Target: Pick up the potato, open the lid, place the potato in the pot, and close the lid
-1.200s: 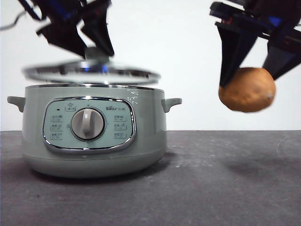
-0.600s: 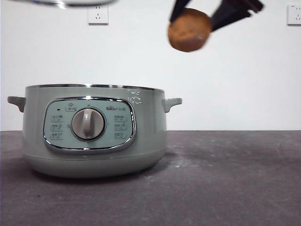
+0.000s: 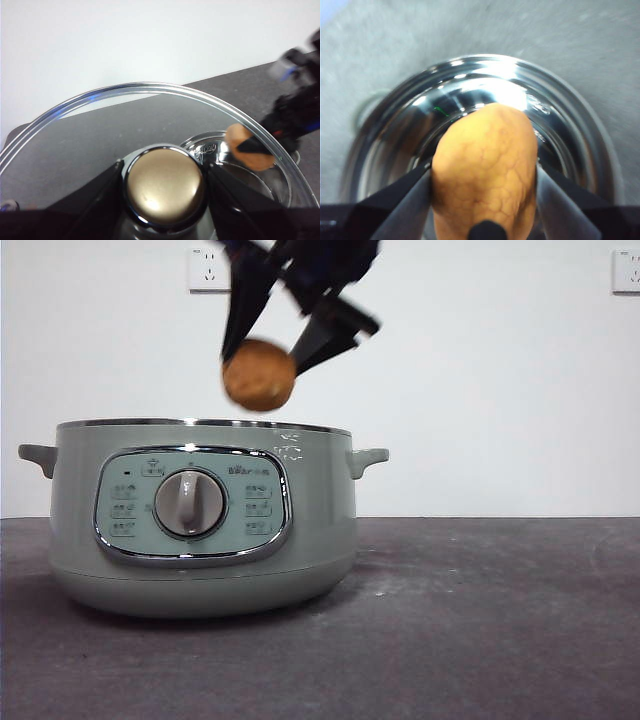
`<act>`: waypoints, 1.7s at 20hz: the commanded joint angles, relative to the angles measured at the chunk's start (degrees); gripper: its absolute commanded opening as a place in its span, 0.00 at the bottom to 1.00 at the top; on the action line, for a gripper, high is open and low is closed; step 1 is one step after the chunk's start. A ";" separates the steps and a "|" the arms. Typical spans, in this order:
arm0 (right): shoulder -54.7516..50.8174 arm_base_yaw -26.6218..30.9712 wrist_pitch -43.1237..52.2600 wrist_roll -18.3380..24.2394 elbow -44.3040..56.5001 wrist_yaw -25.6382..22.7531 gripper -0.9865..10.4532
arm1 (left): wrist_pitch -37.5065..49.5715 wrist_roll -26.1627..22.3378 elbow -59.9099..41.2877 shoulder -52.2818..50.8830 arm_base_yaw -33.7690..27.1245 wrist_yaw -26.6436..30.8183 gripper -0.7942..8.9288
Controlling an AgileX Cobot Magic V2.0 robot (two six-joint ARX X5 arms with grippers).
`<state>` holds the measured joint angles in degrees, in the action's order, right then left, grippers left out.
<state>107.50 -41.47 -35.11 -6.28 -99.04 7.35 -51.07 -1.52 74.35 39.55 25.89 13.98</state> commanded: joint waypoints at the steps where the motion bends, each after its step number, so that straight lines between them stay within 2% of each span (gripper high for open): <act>1: 5.55 -0.96 -0.87 2.67 -4.24 -0.24 0.08 | 1.38 -0.66 0.98 -0.39 -0.13 2.29 0.07; 8: 13.92 -2.89 -0.96 4.48 -6.23 -1.68 0.08 | 0.17 -0.66 0.98 -0.37 -0.13 2.49 0.07; 15: 16.92 -3.23 -2.99 6.01 -6.23 -1.73 0.09 | 0.17 -0.66 0.98 -0.37 -0.13 2.51 0.07; 16: 16.92 -3.30 -2.89 6.01 -6.23 -1.73 0.15 | 0.17 -0.66 0.98 -0.37 -0.13 2.49 0.07; 18: 16.92 -3.26 -2.99 5.99 -6.23 -1.77 0.35 | 0.15 -0.66 0.98 -0.37 -0.13 2.49 0.07; 20: 16.92 -3.28 -2.84 5.97 -6.23 -1.75 0.46 | 0.17 -0.66 0.98 -0.37 -0.13 2.51 0.07; 26: 14.38 -3.50 -3.76 5.75 -6.25 -1.77 0.46 | 0.24 -0.66 0.98 0.20 -0.13 2.49 0.07; 32: 1.46 -2.78 -11.87 5.77 -6.25 -1.95 0.44 | 2.71 -0.61 0.98 6.60 -0.11 2.12 0.07; 34: -3.91 -2.03 -15.19 5.75 -6.25 -2.12 0.44 | 5.16 -0.20 0.96 10.40 -0.07 -0.33 0.07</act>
<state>103.53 -43.59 -50.70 -0.60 -105.45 5.43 -48.36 -1.48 74.35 51.13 25.89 13.45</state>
